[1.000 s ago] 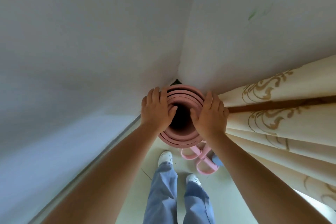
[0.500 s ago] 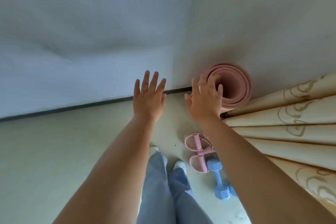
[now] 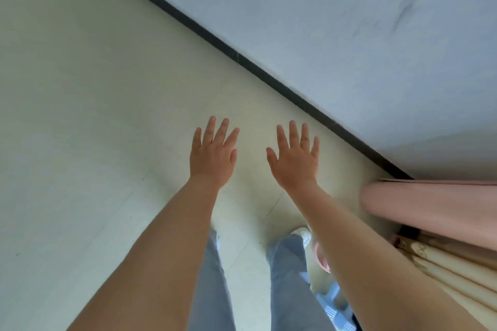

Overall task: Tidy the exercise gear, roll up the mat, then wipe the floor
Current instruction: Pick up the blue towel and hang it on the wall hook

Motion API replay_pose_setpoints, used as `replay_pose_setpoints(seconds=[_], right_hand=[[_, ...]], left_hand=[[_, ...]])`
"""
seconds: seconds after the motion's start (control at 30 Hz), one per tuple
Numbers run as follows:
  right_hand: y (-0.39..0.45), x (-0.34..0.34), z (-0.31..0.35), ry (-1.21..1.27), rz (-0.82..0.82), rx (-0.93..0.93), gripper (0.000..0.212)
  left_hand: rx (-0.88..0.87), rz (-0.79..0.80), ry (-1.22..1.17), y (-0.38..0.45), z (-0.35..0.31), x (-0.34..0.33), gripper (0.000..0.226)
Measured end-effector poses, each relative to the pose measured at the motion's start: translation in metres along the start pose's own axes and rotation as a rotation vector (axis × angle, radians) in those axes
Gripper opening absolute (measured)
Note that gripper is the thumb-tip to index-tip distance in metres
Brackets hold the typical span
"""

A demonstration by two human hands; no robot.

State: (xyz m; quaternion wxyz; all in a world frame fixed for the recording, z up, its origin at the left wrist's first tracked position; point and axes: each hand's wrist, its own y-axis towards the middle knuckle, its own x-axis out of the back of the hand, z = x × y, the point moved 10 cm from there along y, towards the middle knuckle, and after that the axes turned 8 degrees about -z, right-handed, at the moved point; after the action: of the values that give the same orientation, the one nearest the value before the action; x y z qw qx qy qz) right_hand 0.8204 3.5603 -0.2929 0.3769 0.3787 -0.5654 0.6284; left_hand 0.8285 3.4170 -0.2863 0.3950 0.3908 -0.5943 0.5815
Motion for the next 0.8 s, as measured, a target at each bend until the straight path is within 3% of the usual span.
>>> replay_pose_setpoints(seconds=[0.23,0.4,0.8], right_hand=[[0.010,-0.008,0.253,-0.051,0.045,0.193,0.056],[0.038,-0.003,0.396,-0.066,0.054,0.340,0.056],[0.209,0.070,0.684,-0.131,0.068,0.487,0.056]], left_hand=[[0.257,0.038,-0.124,-0.049,0.243,-0.017,0.051],[0.382,0.030,-0.158,-0.047,0.366,-0.016,0.051],[0.544,-0.033,-0.172,0.091,0.656,0.077,0.051]])
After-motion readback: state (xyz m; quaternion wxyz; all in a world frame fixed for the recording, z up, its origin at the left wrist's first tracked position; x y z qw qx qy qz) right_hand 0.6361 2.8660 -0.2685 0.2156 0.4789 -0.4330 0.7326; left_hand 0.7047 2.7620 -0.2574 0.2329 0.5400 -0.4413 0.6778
